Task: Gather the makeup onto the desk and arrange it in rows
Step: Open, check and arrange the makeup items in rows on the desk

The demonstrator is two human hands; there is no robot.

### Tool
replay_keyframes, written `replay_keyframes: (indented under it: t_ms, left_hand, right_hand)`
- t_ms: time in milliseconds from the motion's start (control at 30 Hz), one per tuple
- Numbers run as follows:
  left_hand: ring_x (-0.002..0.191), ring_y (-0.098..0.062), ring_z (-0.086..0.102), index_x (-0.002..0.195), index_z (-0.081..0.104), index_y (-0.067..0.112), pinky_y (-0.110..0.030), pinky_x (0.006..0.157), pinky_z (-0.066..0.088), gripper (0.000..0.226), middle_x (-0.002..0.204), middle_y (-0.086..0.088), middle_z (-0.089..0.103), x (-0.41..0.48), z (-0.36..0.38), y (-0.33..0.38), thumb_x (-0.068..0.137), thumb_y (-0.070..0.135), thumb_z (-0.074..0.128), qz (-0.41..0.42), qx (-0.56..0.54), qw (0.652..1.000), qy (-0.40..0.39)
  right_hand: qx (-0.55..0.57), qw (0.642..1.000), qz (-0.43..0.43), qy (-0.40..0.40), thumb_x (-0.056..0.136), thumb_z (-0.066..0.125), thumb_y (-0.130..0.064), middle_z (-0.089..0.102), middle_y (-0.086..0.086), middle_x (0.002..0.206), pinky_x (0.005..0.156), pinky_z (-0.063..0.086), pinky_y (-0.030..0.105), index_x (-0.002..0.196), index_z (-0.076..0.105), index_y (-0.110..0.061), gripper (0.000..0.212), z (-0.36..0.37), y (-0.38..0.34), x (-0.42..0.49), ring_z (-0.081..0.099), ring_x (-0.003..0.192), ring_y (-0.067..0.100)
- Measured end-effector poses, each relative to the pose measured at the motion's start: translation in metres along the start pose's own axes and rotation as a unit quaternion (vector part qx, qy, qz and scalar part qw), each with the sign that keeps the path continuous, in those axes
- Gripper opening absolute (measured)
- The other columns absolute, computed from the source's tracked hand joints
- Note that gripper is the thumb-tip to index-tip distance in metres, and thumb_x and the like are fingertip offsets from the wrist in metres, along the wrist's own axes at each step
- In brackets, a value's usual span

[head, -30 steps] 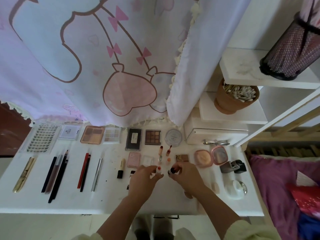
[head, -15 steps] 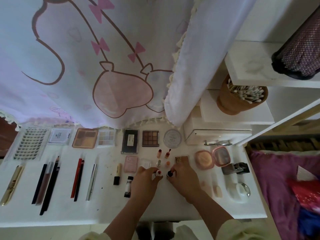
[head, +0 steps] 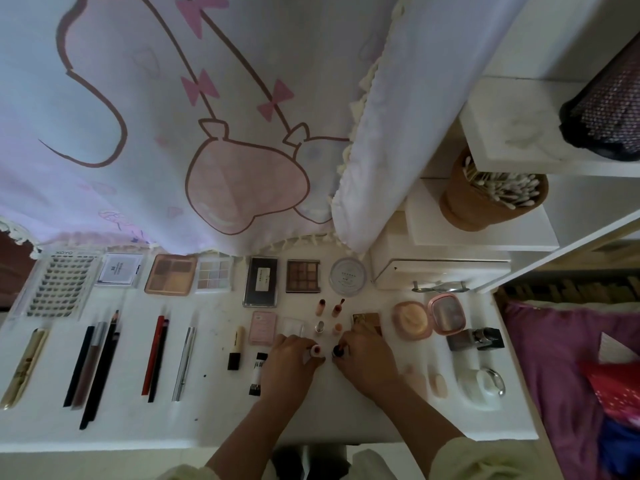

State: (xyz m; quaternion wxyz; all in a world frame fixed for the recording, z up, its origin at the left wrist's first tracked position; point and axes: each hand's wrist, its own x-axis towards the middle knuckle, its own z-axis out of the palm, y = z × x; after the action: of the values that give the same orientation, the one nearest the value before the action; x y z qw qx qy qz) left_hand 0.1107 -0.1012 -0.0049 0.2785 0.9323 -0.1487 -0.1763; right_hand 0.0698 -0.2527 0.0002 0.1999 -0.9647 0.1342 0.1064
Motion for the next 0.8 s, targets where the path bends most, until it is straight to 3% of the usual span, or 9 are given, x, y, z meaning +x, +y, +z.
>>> replay_keyframes:
  t_ms: [233, 433, 500, 633, 800]
  left_hand:
    - [0.112, -0.009, 0.046, 0.123, 0.061, 0.027, -0.019, 0.089, 0.039, 0.037, 0.118, 0.009, 0.061, -0.001, -0.005, 0.000, 0.088, 0.038, 0.065, 0.005, 0.008, 1.000, -0.005]
    - [0.115, -0.002, 0.042, 0.127, 0.055, 0.034, -0.019, 0.098, 0.041, 0.043, 0.120, 0.019, 0.051, -0.021, -0.028, -0.007, 0.086, 0.032, 0.067, 0.037, -0.021, 0.999, -0.004]
    - [0.108, 0.001, 0.045, 0.121, 0.058, 0.034, -0.016, 0.095, 0.040, 0.036, 0.115, 0.021, 0.049, -0.032, -0.038, -0.011, 0.086, 0.026, 0.065, 0.042, -0.042, 0.998, 0.020]
    - [0.089, -0.002, 0.056, 0.105, 0.066, 0.028, -0.023, 0.082, 0.048, 0.018, 0.100, 0.014, 0.061, -0.051, -0.052, -0.024, 0.087, 0.027, 0.068, -0.017, -0.109, 0.984, 0.138]
    - [0.075, -0.001, 0.055, 0.098, 0.068, 0.027, -0.011, 0.065, 0.040, 0.017, 0.090, 0.013, 0.059, -0.074, -0.049, -0.030, 0.087, 0.039, 0.064, -0.098, -0.101, 0.981, 0.132]
  right_hand:
    - [0.008, 1.000, -0.001, -0.004, 0.084, 0.064, -0.035, 0.057, 0.000, 0.117, 0.092, 0.038, 0.023, 0.110, 0.063, -0.015, 0.033, -0.003, 0.001, -0.004, 0.046, 0.119, 0.015]
    - [0.046, 0.998, -0.004, 0.032, 0.083, 0.064, -0.045, 0.051, -0.008, 0.116, 0.081, 0.034, 0.014, 0.115, 0.059, -0.023, 0.040, -0.022, 0.005, -0.019, 0.047, 0.110, 0.007]
    - [0.052, 0.997, -0.015, 0.057, 0.081, 0.066, -0.043, 0.051, -0.010, 0.110, 0.078, 0.030, 0.011, 0.113, 0.060, -0.023, 0.038, -0.029, 0.005, -0.024, 0.045, 0.105, 0.004]
    - [0.086, 0.990, -0.048, 0.097, 0.082, 0.069, -0.031, 0.049, -0.011, 0.094, 0.076, 0.036, 0.017, 0.103, 0.065, -0.019, 0.025, -0.038, -0.009, -0.034, 0.050, 0.094, 0.008]
    - [0.108, 0.989, -0.092, 0.030, 0.091, 0.059, -0.030, 0.057, -0.007, 0.088, 0.072, 0.041, 0.021, 0.092, 0.064, -0.019, 0.012, -0.033, -0.044, -0.040, 0.051, 0.081, 0.008]
